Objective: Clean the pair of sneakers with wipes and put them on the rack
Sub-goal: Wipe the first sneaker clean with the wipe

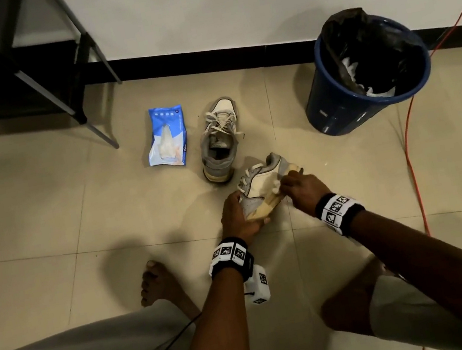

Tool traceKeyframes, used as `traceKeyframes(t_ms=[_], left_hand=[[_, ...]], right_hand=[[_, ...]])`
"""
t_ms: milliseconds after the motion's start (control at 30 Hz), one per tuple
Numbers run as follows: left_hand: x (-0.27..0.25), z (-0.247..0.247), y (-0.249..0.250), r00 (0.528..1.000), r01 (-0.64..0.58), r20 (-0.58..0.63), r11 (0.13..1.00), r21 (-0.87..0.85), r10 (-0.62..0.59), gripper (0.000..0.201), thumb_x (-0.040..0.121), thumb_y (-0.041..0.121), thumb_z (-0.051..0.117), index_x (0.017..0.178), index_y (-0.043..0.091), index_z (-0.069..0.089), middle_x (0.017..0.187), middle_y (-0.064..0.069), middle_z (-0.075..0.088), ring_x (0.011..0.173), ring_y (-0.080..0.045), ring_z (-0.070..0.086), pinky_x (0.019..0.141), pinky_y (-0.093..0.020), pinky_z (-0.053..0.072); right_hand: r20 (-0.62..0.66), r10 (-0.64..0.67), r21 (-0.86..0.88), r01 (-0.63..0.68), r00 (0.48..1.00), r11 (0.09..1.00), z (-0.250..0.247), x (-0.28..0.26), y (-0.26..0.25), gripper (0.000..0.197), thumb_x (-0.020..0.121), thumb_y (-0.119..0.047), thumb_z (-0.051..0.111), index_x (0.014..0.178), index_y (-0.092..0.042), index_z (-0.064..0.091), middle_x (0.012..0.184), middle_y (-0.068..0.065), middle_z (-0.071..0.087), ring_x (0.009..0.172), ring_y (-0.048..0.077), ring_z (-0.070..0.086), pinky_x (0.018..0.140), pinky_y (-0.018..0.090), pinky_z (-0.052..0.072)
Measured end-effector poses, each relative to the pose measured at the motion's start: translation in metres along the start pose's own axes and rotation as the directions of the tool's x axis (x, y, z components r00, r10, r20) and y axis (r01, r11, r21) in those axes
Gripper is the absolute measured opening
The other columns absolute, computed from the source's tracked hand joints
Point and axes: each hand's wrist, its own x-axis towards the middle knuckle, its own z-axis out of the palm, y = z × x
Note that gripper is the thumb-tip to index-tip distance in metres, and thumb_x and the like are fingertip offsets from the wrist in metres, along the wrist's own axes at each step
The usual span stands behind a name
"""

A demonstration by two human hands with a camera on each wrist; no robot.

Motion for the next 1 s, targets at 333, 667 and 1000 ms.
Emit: traceKeyframes(t_ms=[333, 667, 1000], left_hand=[[0.007, -0.012, 0.003, 0.998, -0.013, 0.057, 1.0, -0.001, 0.013, 0.092, 0.055, 0.033, 0.095, 0.132, 0.009, 0.05, 0.128, -0.009, 0.056, 0.117, -0.023, 0.054, 0.095, -0.025, 0.041], [0.01, -0.014, 0.007, 0.995, -0.04, 0.096, 0.994, 0.101, 0.03, 0.122, 0.043, 0.035, 0.08, 0.151, 0.013, 0.028, 0.141, -0.016, 0.045, 0.13, -0.035, 0.044, 0.108, -0.043, 0.039], [0.022, 0.025, 0.081, 0.976, -0.138, 0.217, 0.748, 0.649, -0.008, 0.128, 0.069, 0.045, 0.085, 0.145, 0.057, -0.017, 0.159, -0.024, -0.014, 0.145, -0.049, 0.007, 0.105, -0.077, 0.017]], right_hand=[[-0.185, 0.348, 0.538, -0.202, 0.919, 0.818, 0.022, -0.014, -0.081, 0.041, 0.074, 0.005, 0.067, 0.111, -0.012, 0.069, 0.095, 0.007, 0.071, 0.086, 0.027, 0.064, 0.074, 0.034, 0.053], [-0.143, 0.275, 0.283, -0.227, 0.951, 0.932, 0.014, -0.005, 0.0, 0.027, 0.067, 0.001, 0.075, 0.088, -0.015, 0.077, 0.083, 0.007, 0.065, 0.077, 0.032, 0.063, 0.06, 0.032, 0.054], [-0.191, 0.559, 0.391, -0.46, 0.807, 0.797, 0.022, -0.02, 0.0, 0.018, 0.071, -0.003, 0.072, 0.085, -0.014, 0.076, 0.089, 0.006, 0.07, 0.083, 0.031, 0.064, 0.067, 0.032, 0.052]])
